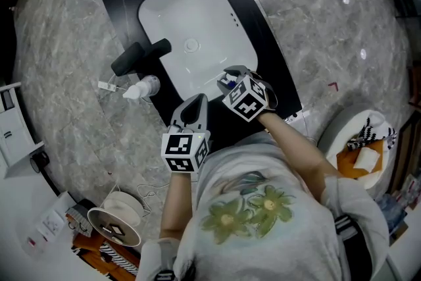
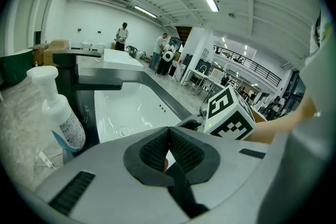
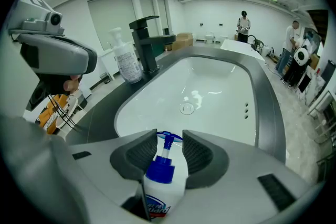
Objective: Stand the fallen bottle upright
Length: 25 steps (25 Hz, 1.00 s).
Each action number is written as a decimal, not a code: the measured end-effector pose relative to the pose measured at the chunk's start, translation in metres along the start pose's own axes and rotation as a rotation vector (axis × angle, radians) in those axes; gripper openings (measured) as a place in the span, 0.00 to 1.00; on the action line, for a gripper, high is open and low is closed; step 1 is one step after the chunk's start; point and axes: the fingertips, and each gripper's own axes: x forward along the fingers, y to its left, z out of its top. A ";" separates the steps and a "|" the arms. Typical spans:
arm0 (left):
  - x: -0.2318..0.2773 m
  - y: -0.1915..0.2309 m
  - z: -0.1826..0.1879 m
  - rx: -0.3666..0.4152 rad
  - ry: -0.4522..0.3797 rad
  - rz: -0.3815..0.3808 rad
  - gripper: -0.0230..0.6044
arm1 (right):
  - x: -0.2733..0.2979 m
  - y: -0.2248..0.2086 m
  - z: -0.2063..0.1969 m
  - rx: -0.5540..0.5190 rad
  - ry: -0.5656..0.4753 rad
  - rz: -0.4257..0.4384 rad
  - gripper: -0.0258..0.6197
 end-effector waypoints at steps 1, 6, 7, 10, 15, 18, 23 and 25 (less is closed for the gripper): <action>-0.001 0.000 0.000 0.002 -0.002 0.001 0.07 | -0.002 0.001 0.001 -0.005 -0.009 -0.001 0.30; -0.005 -0.002 0.001 0.012 -0.010 0.003 0.07 | -0.012 0.004 0.004 -0.017 -0.050 -0.006 0.30; -0.006 -0.003 0.001 0.015 -0.011 0.002 0.07 | -0.013 0.005 0.005 -0.017 -0.056 -0.007 0.30; -0.010 -0.007 0.002 0.023 -0.018 0.001 0.07 | -0.021 0.006 0.006 -0.018 -0.073 -0.011 0.30; -0.017 -0.013 0.005 0.037 -0.030 -0.001 0.07 | -0.033 0.011 0.008 -0.033 -0.108 -0.015 0.30; -0.021 -0.016 0.004 0.046 -0.034 -0.001 0.07 | -0.041 0.014 0.010 -0.039 -0.140 -0.018 0.30; -0.030 -0.025 0.002 0.058 -0.042 -0.002 0.07 | -0.060 0.019 0.015 -0.043 -0.197 -0.038 0.30; -0.035 -0.028 0.001 0.064 -0.045 -0.003 0.07 | -0.066 0.022 0.015 -0.048 -0.211 -0.043 0.30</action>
